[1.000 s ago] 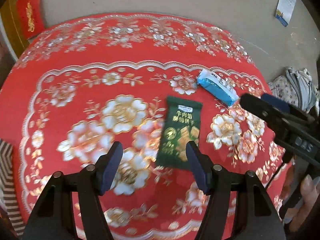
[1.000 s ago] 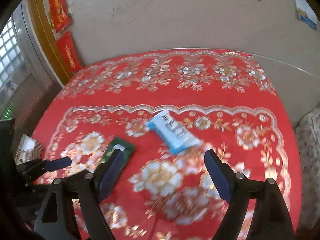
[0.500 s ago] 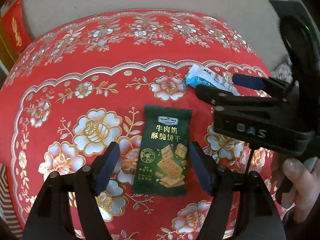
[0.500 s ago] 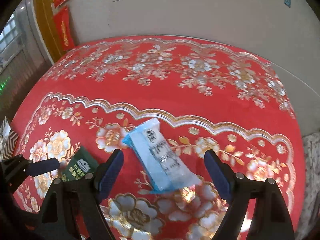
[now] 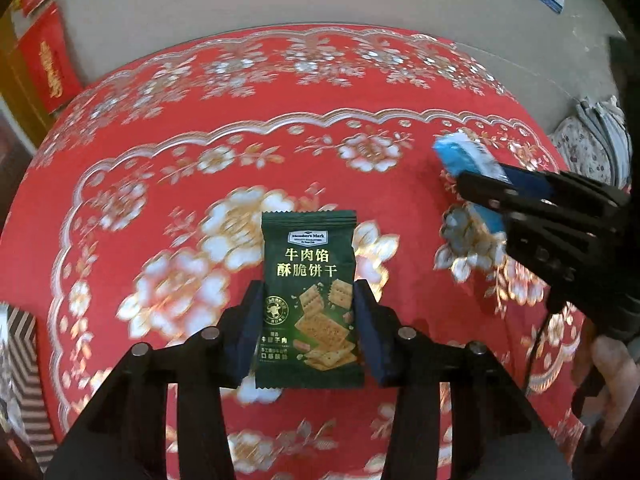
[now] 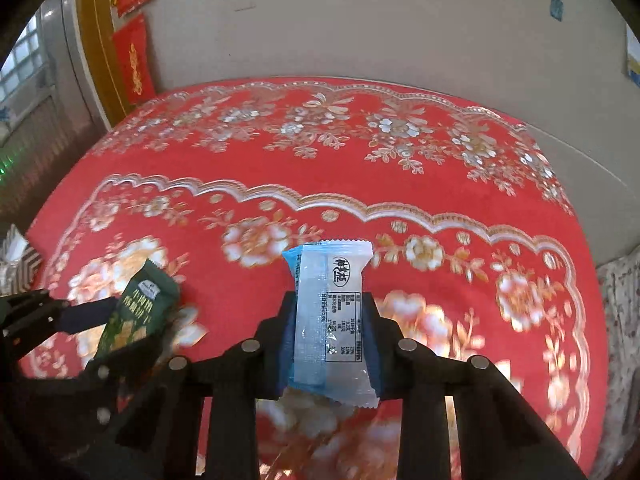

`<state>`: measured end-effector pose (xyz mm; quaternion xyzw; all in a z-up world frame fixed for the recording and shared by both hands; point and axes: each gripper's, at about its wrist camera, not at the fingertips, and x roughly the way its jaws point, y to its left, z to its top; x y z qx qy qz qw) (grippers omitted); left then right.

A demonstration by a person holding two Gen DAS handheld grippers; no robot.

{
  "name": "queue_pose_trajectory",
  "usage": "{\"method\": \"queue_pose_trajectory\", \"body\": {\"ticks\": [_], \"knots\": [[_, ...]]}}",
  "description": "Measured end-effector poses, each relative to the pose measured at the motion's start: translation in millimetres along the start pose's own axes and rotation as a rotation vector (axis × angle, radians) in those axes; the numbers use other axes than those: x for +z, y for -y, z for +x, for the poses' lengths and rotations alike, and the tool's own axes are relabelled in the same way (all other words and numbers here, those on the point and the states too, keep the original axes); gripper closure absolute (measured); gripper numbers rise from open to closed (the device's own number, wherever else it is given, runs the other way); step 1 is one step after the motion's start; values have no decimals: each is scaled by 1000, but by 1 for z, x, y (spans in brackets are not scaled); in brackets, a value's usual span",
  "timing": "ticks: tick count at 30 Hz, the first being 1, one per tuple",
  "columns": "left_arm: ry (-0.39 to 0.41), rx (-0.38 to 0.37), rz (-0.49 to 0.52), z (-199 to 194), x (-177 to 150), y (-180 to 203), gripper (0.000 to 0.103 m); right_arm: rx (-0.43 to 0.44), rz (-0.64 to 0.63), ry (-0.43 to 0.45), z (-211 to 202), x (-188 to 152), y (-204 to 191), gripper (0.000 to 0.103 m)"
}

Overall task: Organize snacks
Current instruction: 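Carry the green packet with the left tool while the right tool carries the blue-white packet to the tray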

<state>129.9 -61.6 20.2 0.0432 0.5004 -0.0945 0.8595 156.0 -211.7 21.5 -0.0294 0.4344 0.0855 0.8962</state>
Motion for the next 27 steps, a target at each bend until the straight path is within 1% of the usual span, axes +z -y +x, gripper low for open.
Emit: {"method": "queue_pose_trajectory", "body": {"ticks": [5, 7, 10, 14, 16, 18, 20, 22, 27], "knots": [[33, 21, -17, -23, -22, -15, 60, 8, 16, 11, -25, -19, -15, 73], [49, 33, -29, -32, -33, -23, 60, 7, 16, 13, -35, -31, -29, 73], [61, 39, -40, -42, -46, -31, 60, -18, -6, 21, -48, -47, -49, 73], [85, 49, -47, -57, -63, -43, 60, 1, -1, 41, -68, -68, -74, 73], [100, 56, -54, -65, -70, -48, 60, 25, 15, 59, -81, -78, -85, 73], [112, 57, -59, -73, -77, -54, 60, 48, 27, 59, -87, -84, -95, 73], [128, 64, -63, -80, -83, -59, 60, 50, 34, 72, -93, -91, -105, 73], [140, 79, -59, -87, -90, -63, 60, 75, 44, 69, -96, -97, -115, 73], [156, 86, -72, -100, -107, -77, 60, 132, 76, 69, -99, -110, -136, 73]]}}
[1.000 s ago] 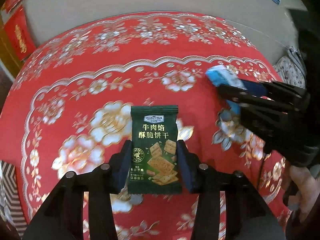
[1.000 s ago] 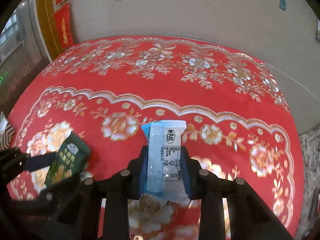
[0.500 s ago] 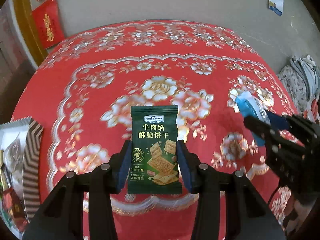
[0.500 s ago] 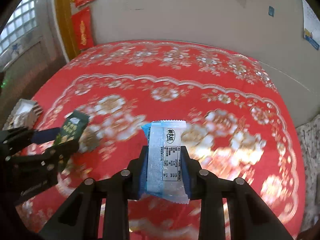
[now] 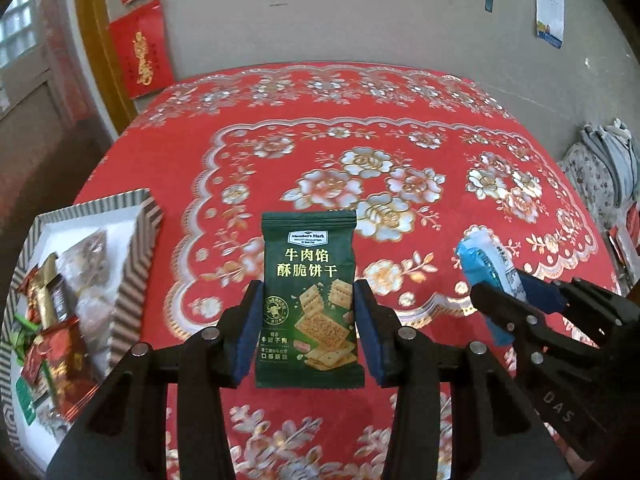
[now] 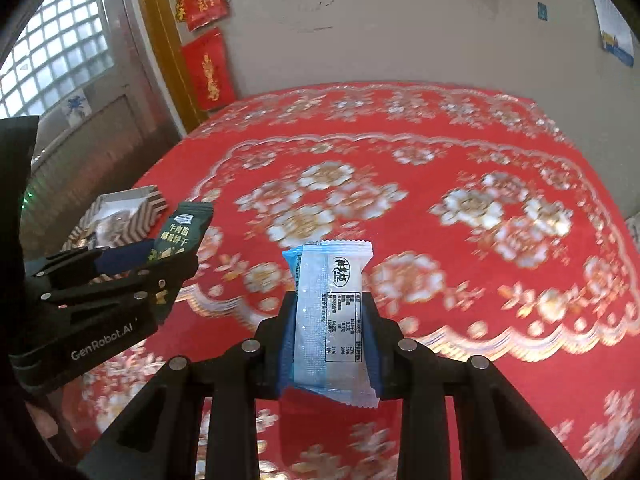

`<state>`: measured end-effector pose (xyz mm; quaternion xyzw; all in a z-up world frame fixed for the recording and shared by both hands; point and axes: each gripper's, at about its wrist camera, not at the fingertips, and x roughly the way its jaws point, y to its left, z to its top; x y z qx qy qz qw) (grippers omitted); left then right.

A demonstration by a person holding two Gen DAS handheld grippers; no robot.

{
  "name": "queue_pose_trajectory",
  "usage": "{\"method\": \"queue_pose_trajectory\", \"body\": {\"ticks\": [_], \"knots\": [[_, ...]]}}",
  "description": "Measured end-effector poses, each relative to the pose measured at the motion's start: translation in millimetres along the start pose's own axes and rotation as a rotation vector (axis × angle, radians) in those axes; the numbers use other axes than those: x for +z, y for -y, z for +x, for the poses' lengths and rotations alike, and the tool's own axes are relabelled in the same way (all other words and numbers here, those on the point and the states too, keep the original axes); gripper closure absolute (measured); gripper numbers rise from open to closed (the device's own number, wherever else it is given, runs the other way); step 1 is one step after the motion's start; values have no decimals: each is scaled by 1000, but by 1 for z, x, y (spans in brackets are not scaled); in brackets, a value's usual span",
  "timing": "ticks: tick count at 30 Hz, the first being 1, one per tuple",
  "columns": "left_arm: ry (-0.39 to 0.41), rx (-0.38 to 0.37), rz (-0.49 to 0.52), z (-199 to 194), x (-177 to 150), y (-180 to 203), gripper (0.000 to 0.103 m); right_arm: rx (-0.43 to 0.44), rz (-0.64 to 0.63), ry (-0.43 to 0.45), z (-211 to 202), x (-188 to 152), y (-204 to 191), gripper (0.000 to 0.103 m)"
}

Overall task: Organize snacks
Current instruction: 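Carry the green packet with the left tool while the right tool carries the blue-white packet to the tray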

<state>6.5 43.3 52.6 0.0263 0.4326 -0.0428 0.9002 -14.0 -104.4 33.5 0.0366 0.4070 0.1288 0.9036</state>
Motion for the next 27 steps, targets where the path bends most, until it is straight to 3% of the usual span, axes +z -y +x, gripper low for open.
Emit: {"method": "queue_pose_trajectory", "body": {"ticks": [17, 27], "knots": [[59, 78, -87, -37, -26, -71, 60, 80, -109, -1, -4, -7, -84, 73], [70, 83, -133, -49, -38, -103, 60, 106, -178, -18, 1, -8, -130, 73]]}}
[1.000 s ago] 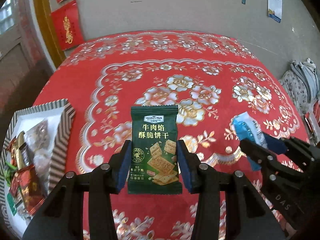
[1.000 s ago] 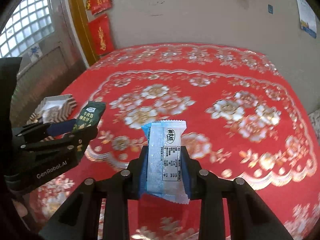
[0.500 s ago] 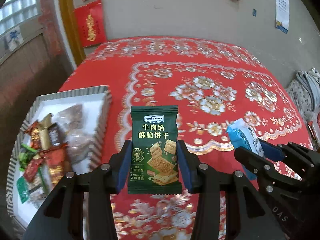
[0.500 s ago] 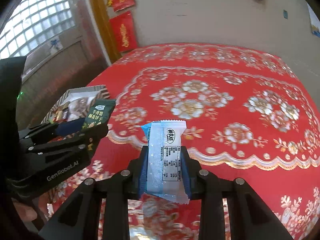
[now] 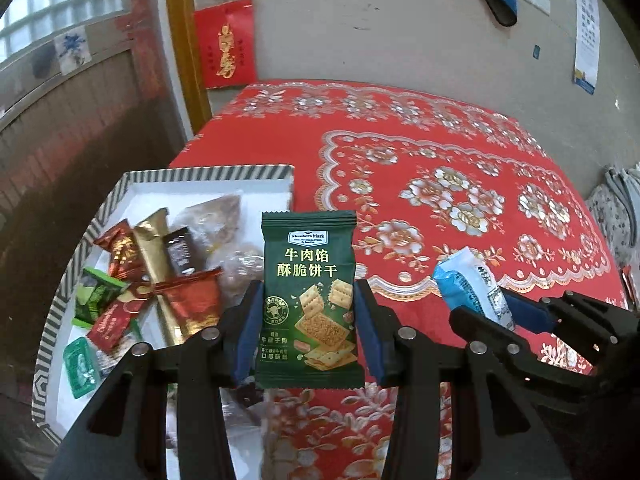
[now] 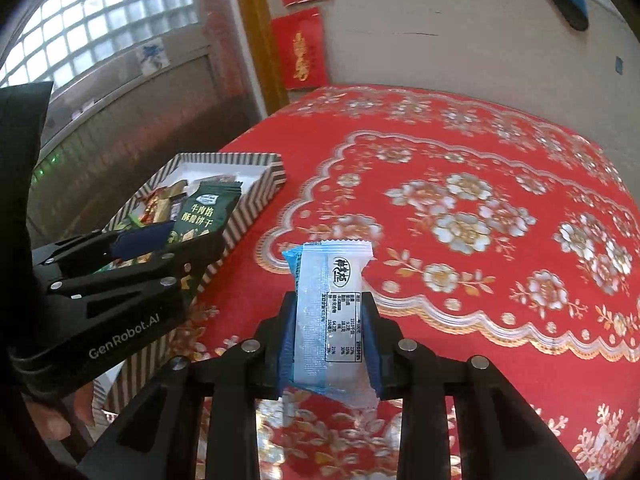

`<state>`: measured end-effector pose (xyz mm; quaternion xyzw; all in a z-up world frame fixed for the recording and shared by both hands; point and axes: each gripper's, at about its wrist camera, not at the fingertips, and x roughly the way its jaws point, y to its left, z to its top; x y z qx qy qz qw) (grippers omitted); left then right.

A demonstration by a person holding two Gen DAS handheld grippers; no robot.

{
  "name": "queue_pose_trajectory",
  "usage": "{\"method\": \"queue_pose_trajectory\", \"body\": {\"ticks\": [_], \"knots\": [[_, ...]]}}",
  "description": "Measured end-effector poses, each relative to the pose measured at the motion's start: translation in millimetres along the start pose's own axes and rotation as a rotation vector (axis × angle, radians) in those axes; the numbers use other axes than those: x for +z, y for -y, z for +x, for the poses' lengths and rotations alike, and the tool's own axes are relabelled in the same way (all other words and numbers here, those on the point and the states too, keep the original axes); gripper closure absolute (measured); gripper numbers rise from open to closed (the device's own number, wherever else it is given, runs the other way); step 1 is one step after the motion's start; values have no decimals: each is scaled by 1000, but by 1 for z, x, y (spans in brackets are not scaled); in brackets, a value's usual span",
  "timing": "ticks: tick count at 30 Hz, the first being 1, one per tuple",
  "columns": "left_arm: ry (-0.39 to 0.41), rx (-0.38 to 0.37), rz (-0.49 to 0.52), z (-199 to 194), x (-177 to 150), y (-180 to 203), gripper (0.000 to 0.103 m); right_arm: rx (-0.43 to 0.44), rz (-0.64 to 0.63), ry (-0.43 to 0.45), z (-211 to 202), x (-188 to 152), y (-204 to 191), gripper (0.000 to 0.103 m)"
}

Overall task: Organize snacks
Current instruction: 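Carry the green packet with the left tool while the right tool carries the blue-white packet to the tray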

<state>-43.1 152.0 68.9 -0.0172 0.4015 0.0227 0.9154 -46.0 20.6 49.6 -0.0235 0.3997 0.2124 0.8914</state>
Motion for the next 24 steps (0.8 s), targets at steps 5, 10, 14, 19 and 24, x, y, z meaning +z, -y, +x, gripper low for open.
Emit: {"method": "queue_pose_trajectory", "body": {"ticks": [5, 10, 14, 19, 24], "knots": [[13, 20, -38, -8, 0, -25, 60, 28, -38, 2, 3, 10, -23, 73], [11, 60, -91, -13, -5, -62, 60, 64, -106, 6, 9, 24, -58, 73], [1, 99, -131, -16, -15, -94, 60, 97, -157, -2, 22, 36, -88, 73], [-28, 146, -179, -12, -32, -127, 60, 139, -197, -26, 43, 46, -118, 73], [-40, 172, -219, -9, -44, -148, 60, 173, -211, -57, 63, 51, -138, 72]]}}
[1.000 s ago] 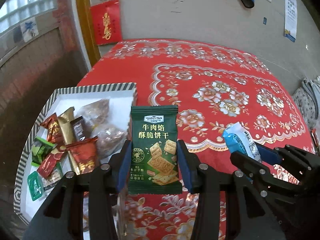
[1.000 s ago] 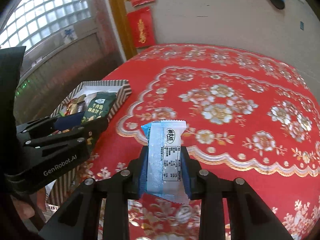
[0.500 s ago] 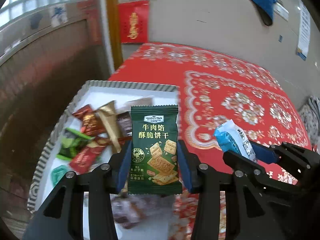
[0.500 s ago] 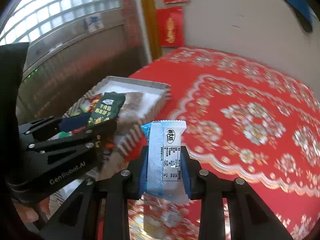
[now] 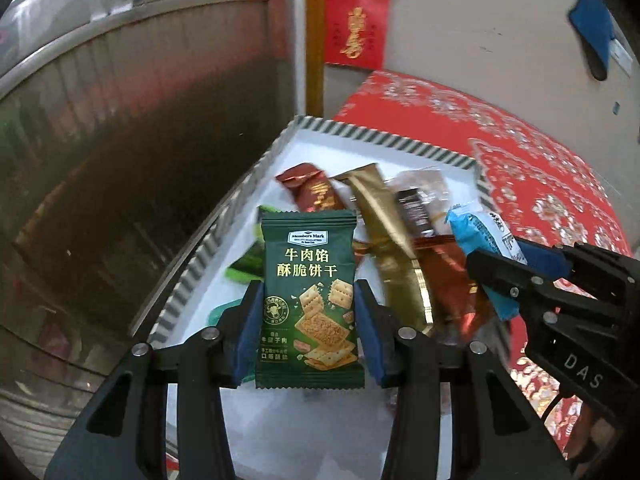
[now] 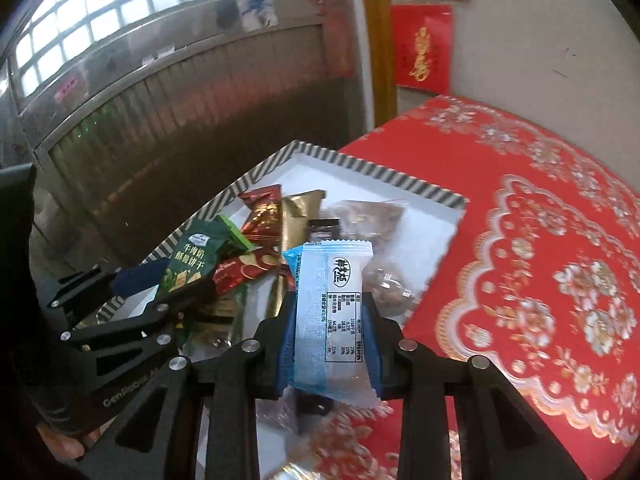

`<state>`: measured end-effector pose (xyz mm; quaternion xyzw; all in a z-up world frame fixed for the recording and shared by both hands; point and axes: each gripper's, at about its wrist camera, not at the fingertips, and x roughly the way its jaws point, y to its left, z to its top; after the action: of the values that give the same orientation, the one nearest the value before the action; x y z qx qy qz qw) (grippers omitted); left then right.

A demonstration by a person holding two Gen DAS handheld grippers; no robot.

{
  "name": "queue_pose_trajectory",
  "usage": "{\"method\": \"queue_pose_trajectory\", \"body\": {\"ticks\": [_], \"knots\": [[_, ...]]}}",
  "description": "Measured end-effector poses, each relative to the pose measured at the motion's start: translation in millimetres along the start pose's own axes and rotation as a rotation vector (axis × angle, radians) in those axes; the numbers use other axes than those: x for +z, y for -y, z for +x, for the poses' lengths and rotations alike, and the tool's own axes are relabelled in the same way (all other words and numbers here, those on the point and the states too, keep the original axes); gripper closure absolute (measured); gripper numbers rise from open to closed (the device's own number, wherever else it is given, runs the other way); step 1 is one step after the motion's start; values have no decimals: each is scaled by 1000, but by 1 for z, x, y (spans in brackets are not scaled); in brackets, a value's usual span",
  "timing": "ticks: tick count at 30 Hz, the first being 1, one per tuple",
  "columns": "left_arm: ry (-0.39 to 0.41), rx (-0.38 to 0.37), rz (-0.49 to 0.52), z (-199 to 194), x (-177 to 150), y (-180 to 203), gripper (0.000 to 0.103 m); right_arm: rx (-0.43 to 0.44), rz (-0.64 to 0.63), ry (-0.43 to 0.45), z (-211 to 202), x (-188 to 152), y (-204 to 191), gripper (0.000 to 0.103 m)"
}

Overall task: Organize snacks
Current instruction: 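Carry the green packet with the left tool while the right tool carries the blue-white packet to the tray, then open both tools over the tray, releasing the green and blue-white packets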

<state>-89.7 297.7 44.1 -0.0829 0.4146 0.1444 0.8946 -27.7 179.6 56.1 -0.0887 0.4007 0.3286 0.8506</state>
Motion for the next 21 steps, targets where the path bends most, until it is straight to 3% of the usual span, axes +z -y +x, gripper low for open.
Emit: {"method": "queue_pose_trajectory", "body": {"ticks": [15, 18, 21], "knots": [[-6, 18, -51, 15, -6, -14, 57, 7, -52, -15, 25, 10, -28, 67], [-10, 26, -51, 17, -8, -15, 55, 11, -55, -8, 25, 8, -29, 63], [-2, 37, -56, 17, -8, -16, 46, 19, -38, 7, 21, 6, -26, 44]]}}
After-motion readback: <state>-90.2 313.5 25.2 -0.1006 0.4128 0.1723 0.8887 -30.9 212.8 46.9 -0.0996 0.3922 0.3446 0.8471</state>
